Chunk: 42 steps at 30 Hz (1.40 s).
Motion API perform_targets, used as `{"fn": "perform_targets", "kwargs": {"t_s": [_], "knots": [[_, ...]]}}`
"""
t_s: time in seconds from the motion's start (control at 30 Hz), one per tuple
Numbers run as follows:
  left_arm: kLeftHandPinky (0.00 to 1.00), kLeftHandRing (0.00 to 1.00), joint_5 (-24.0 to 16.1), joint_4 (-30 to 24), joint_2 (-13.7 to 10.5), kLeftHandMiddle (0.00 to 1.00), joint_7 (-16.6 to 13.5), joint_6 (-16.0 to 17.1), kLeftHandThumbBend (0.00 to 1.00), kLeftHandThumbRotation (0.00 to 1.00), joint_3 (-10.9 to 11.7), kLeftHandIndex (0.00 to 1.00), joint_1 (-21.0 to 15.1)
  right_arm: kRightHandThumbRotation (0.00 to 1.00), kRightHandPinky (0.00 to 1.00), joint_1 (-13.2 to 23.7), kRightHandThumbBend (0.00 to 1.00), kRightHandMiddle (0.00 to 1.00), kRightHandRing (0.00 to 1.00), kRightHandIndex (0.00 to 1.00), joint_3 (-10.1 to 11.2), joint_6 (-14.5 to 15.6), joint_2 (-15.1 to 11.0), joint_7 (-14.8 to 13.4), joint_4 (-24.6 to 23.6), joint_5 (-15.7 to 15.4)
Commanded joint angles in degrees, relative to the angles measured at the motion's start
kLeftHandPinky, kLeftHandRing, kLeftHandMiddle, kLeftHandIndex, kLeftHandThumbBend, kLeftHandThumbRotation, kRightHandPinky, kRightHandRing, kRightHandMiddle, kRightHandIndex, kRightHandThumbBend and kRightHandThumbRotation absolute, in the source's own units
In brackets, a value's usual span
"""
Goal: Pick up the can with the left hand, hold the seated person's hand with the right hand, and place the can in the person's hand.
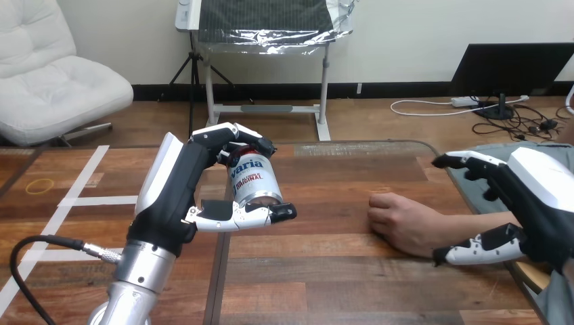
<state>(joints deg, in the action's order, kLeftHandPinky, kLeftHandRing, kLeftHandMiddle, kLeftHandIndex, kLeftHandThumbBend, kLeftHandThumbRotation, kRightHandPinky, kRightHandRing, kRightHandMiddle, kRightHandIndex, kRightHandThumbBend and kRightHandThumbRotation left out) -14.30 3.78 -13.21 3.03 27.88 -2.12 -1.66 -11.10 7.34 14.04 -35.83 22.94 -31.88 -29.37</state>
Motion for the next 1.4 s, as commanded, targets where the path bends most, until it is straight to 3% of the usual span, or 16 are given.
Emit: {"fn": "perform_targets", "kwargs": {"t_s": [0.0, 0.3, 0.83, 1.1, 1.37], "knots": [[0.4, 0.41, 1.16, -2.94, -0.45, 0.48, -0.05, 0.98, 0.74, 0.0, 0.7, 0.53, -3.05, 0.0, 0.71, 4.32, 0.88, 0.87, 0.84, 0.84, -0.48, -1.38, -2.13, 0.1, 1.58, -1.53], [0.4, 0.41, 1.31, -3.07, -0.96, 0.48, 0.0, 1.4, 0.74, 0.0, 1.14, 0.53, -2.27, 0.0, 0.72, 5.8, 0.89, 0.86, 0.84, 0.84, -2.1, -2.22, -3.9, 0.61, 4.08, -5.05], [0.4, 0.43, 2.32, -3.4, -2.23, 0.49, 1.13, 2.12, 0.73, 0.0, 2.04, 0.53, -1.05, 0.0, 0.78, 9.0, 0.86, 0.87, 0.86, 0.85, -4.84, 0.0, -5.36, 4.79, 6.85, -11.81], [0.4, 0.44, 3.4, -3.4, -2.74, 0.5, 1.78, 2.09, 0.72, 0.0, 2.41, 0.54, -0.33, 0.0, 0.8, 10.51, 0.84, 0.88, 0.87, 0.86, -5.91, -1.01, -5.66, 5.03, 9.67, -13.57], [0.41, 0.44, 2.91, -3.07, -3.21, 0.5, 1.54, 2.45, 0.72, 0.0, 2.68, 0.54, 0.11, 0.0, 0.81, 12.18, 0.82, 0.88, 0.87, 0.86, -7.77, -1.82, -6.59, 5.18, 12.65, -17.49]]}}
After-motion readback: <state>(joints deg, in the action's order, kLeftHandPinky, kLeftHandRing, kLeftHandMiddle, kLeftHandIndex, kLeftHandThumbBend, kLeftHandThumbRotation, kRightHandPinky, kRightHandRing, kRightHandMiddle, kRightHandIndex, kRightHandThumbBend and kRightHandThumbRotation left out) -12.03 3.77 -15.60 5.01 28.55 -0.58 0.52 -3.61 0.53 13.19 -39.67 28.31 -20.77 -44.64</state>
